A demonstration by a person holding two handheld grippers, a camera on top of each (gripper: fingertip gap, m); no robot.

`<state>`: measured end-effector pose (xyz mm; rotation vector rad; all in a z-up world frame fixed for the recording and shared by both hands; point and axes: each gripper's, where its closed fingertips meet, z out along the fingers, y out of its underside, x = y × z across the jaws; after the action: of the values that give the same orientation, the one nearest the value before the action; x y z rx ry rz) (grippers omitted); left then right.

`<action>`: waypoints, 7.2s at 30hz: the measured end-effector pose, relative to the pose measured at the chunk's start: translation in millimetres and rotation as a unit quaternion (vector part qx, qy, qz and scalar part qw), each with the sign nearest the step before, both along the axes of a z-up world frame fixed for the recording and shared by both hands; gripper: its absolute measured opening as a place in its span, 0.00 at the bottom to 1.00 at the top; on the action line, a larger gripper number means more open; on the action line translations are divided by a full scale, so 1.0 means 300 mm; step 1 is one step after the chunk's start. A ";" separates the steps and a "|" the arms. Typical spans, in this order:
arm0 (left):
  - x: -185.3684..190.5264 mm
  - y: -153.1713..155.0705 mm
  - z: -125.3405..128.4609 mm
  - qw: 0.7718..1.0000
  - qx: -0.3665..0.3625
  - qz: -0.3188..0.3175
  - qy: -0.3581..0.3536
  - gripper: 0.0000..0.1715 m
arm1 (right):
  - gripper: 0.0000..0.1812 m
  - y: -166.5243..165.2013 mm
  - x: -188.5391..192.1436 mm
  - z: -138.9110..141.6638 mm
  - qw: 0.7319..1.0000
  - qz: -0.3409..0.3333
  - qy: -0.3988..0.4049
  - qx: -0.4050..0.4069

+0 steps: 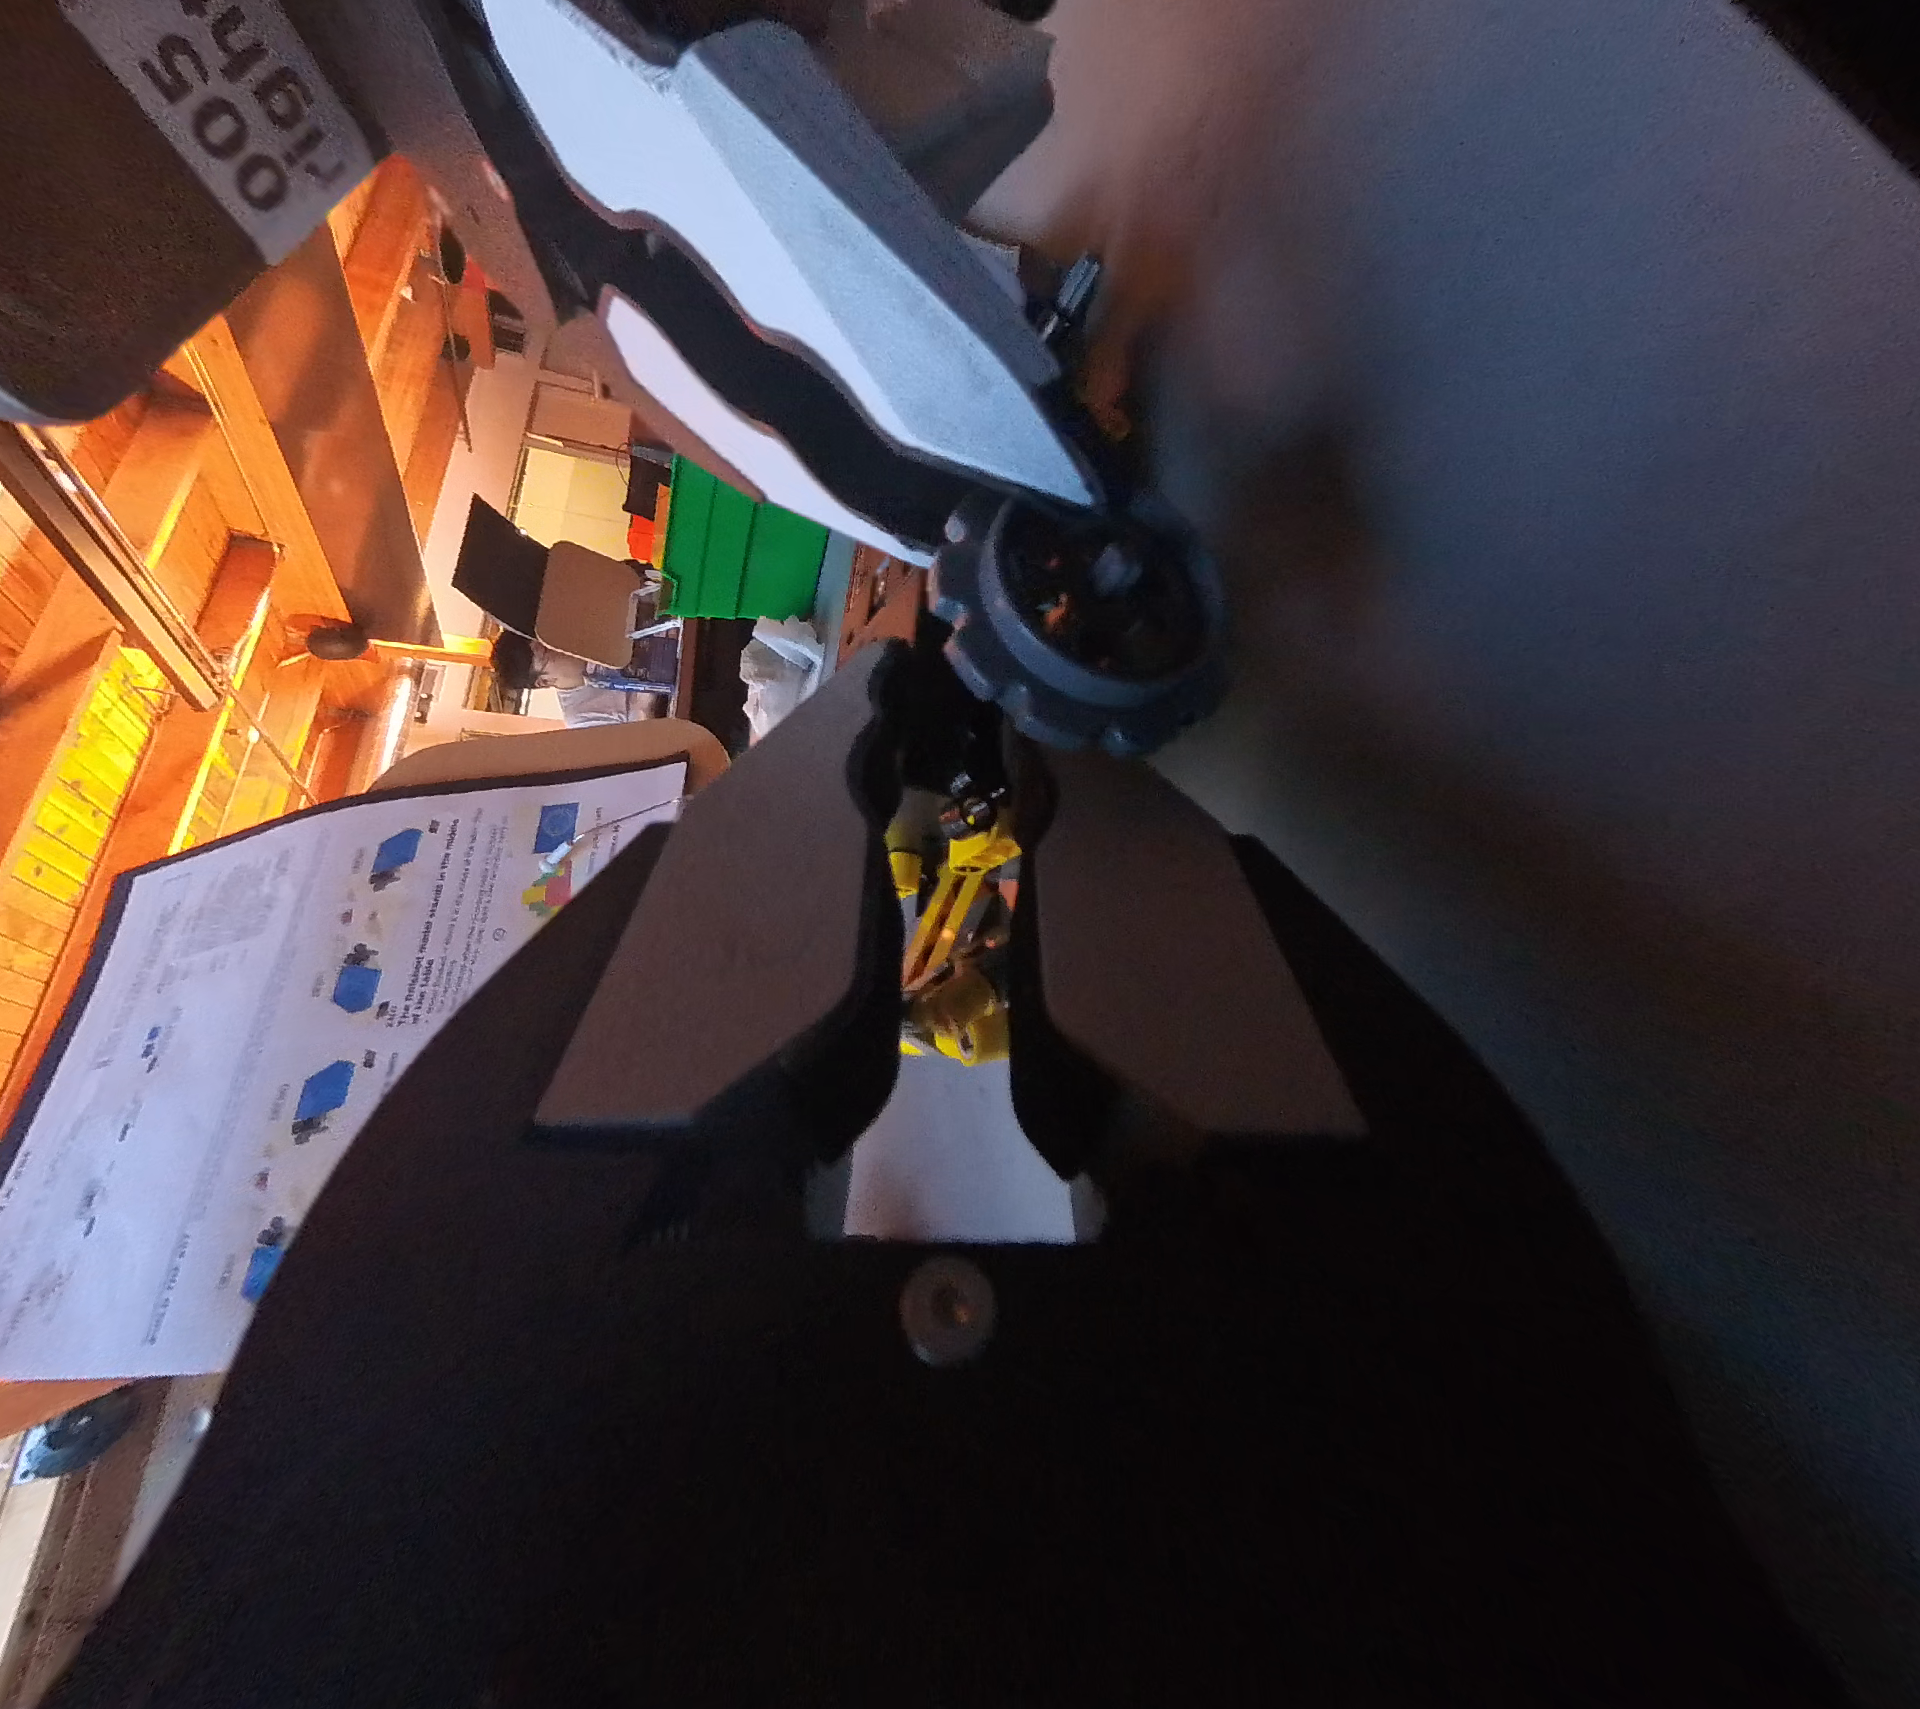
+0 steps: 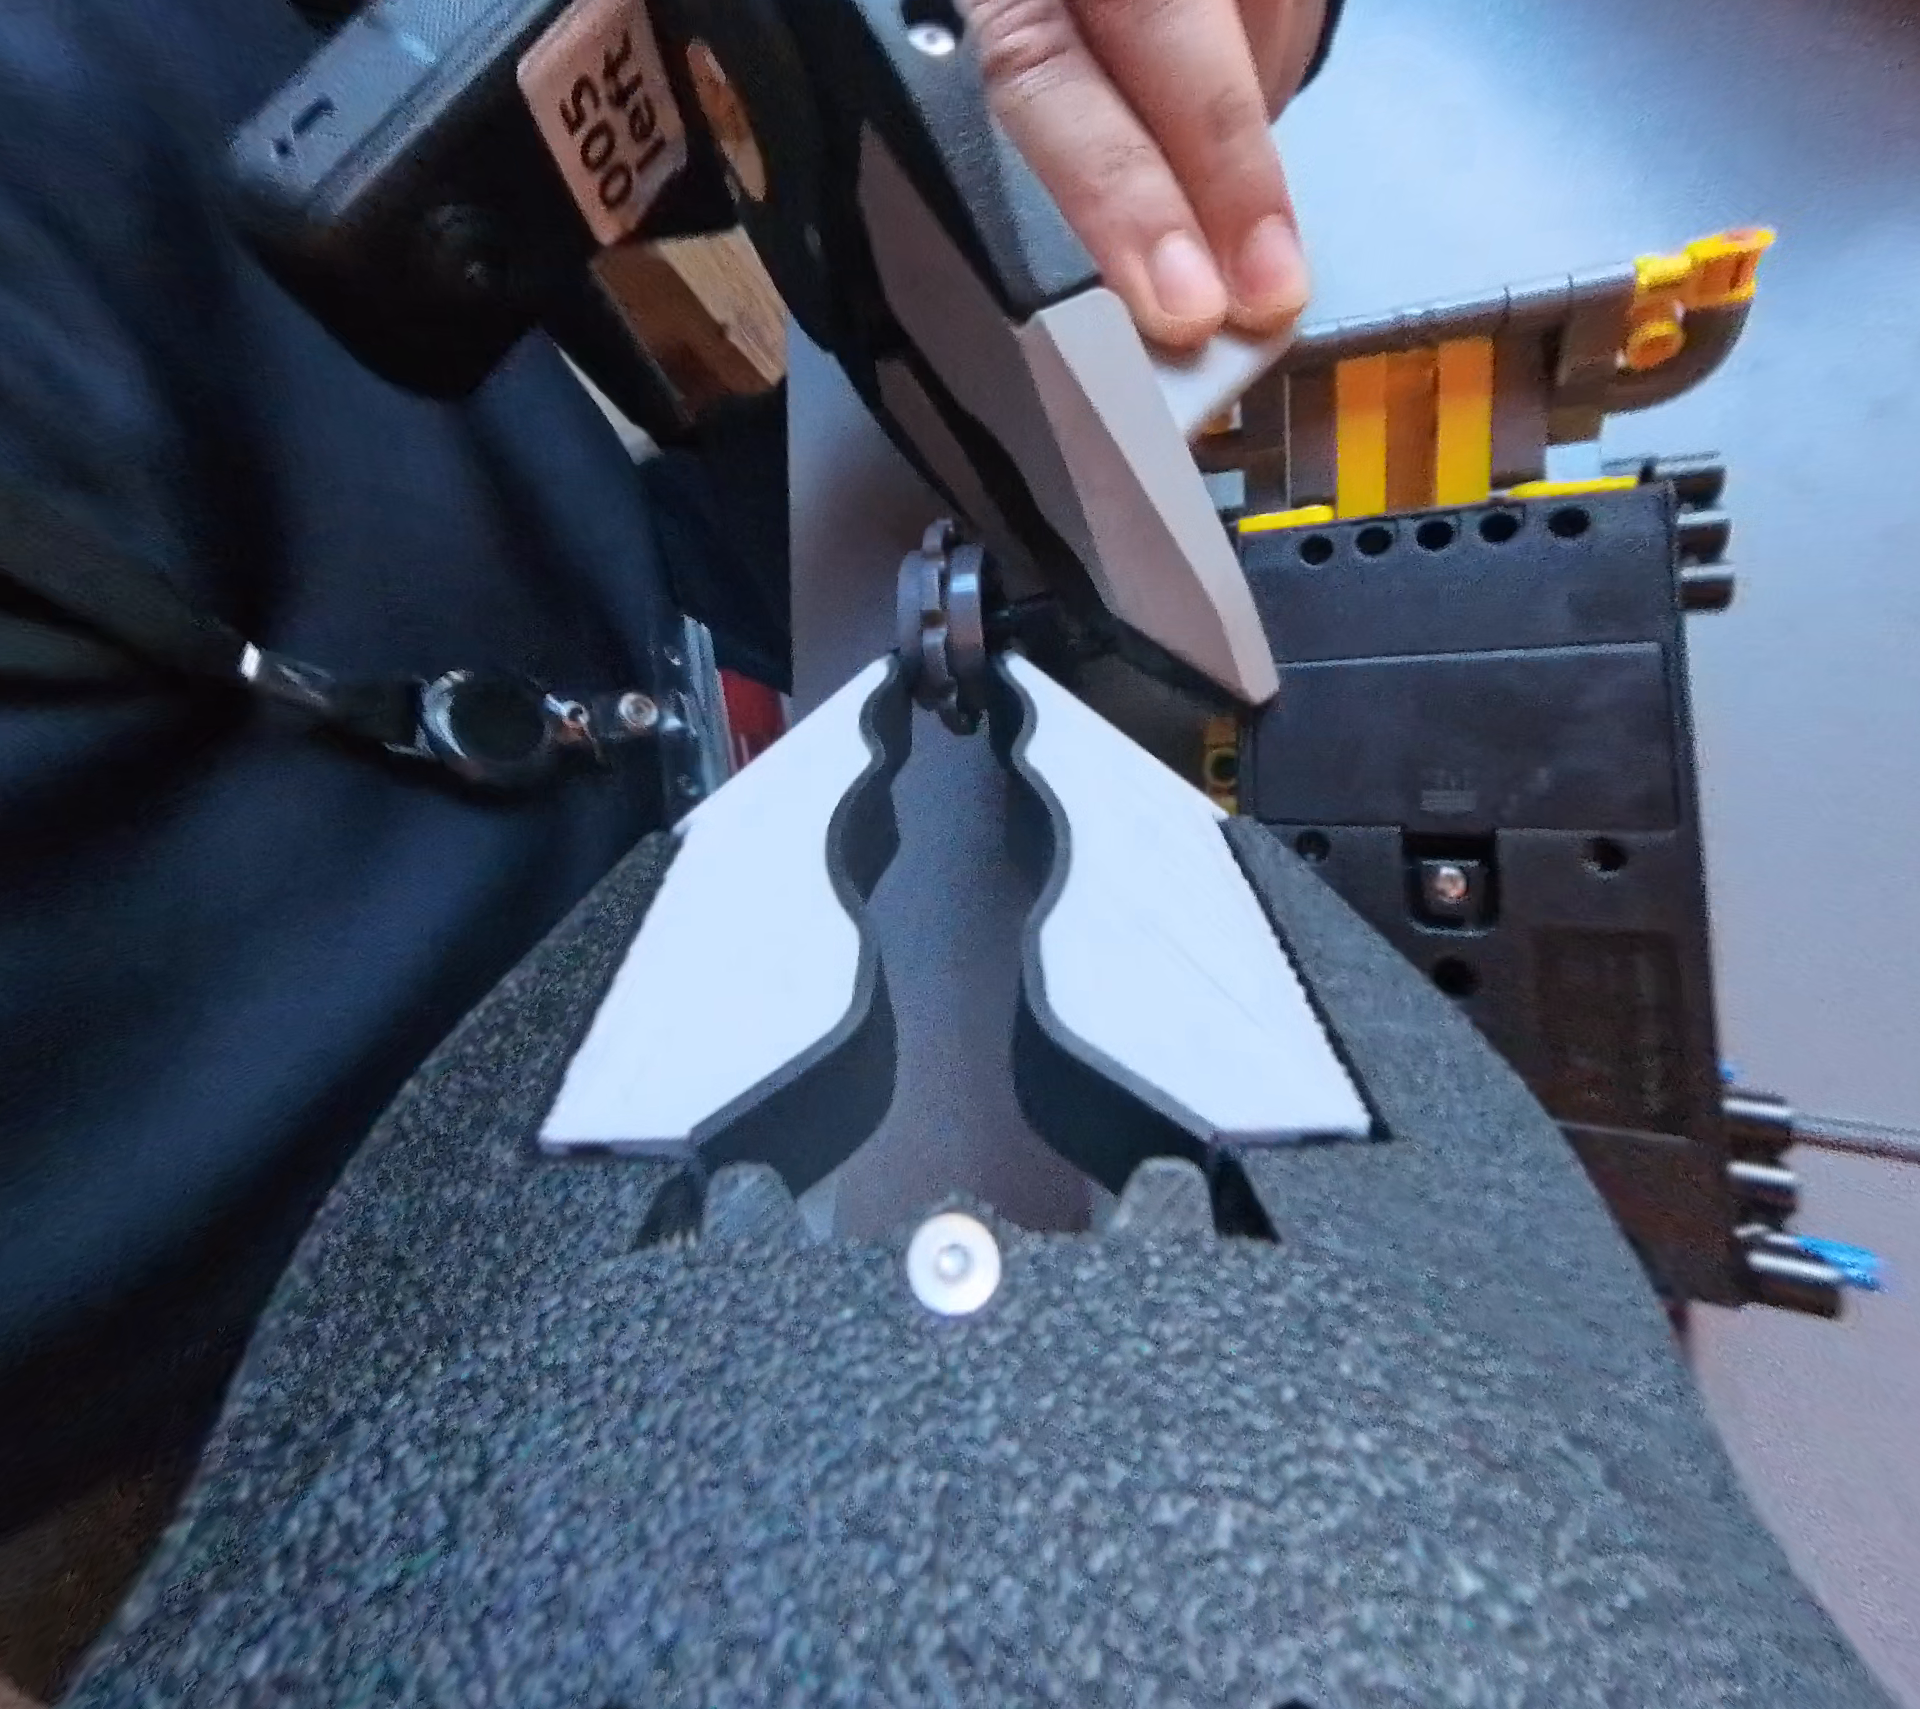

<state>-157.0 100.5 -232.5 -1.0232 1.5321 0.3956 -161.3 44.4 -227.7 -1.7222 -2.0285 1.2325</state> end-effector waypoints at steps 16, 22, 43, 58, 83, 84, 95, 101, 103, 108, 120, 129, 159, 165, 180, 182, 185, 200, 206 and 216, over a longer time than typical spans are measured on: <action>-0.111 -0.084 0.014 0.973 -0.187 0.078 -0.110 0.17 | 0.07 0.056 -0.039 0.000 0.991 -0.083 0.061 0.081; -0.048 -0.201 0.018 0.861 -0.439 0.086 -0.243 0.23 | 0.06 0.041 -0.042 0.008 0.988 -0.072 0.105 0.083; -0.047 -0.169 -0.039 0.830 -0.501 0.073 -0.234 0.08 | 0.07 0.123 -0.014 -0.056 0.899 0.026 0.091 0.427; -0.041 -0.188 -0.105 0.920 -0.375 0.078 -0.077 0.08 | 0.03 0.111 -0.050 -0.118 0.886 0.083 0.048 0.453; -0.098 -0.193 -0.114 0.957 -0.280 0.067 -0.029 0.08 | 0.05 0.104 -0.098 -0.121 0.938 -0.053 0.094 0.329; -0.098 -0.193 -0.113 0.956 -0.286 0.066 -0.034 0.08 | 0.05 0.104 -0.099 -0.121 0.939 -0.054 0.094 0.327; -0.115 -0.179 -0.089 0.910 -0.395 0.053 -0.116 0.08 | 0.04 0.121 -0.120 -0.109 0.939 -0.054 0.094 0.327; -0.132 -0.187 -0.054 0.888 -0.434 0.014 -0.150 0.08 | 0.06 0.118 -0.099 -0.058 0.941 -0.004 0.116 0.317; -0.142 -0.208 -0.092 0.885 -0.452 0.015 -0.112 0.08 | 0.09 0.059 -0.078 -0.054 0.956 0.028 0.127 0.264; -0.141 -0.174 -0.039 0.853 -0.487 0.015 -0.185 0.08 | 0.11 0.027 -0.083 -0.072 0.945 0.021 0.129 0.299; -0.154 -0.208 -0.093 0.914 -0.397 0.001 -0.079 0.08 | 0.08 0.008 -0.098 -0.039 0.937 -0.003 0.175 0.303; -0.182 -0.161 -0.026 0.876 -0.442 0.029 -0.192 0.08 | 0.10 0.218 0.117 0.016 0.931 -0.118 0.147 0.313; -0.082 0.089 0.098 0.800 -0.557 0.141 -0.170 0.42 | 0.04 0.172 0.127 -0.033 0.971 -0.224 0.074 0.039; -0.064 0.118 -0.024 0.821 -0.531 0.210 -0.029 0.57 | 0.06 0.164 0.140 -0.048 0.954 -0.268 0.052 -0.124; -0.090 0.082 -0.147 0.813 -0.519 0.261 0.042 0.63 | 0.08 0.161 0.103 -0.069 0.938 -0.279 0.049 -0.201; -0.087 0.084 -0.145 0.818 -0.516 0.252 0.032 0.63 | 0.07 0.152 0.097 -0.070 0.931 -0.280 0.049 -0.230; -0.080 0.084 -0.142 0.818 -0.521 0.242 0.011 0.63 | 0.05 0.154 0.080 -0.068 0.922 -0.290 0.053 -0.252; -0.076 0.075 -0.137 0.811 -0.538 0.225 -0.046 0.67 | 0.08 0.190 0.044 -0.091 0.927 -0.329 0.034 -0.175; -0.077 0.097 -0.138 0.802 -0.527 0.274 -0.069 0.67 | 0.02 0.240 0.049 -0.080 0.919 -0.381 0.052 -0.089; -0.068 0.196 -0.148 0.783 -0.524 0.333 -0.037 0.61 | 0.02 0.297 0.043 -0.105 0.929 -0.361 -0.004 0.087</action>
<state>-177.5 159.4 -277.0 -2.4538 1.2204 -0.0891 -148.4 133.6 -259.2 -2.0829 -1.2360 0.7670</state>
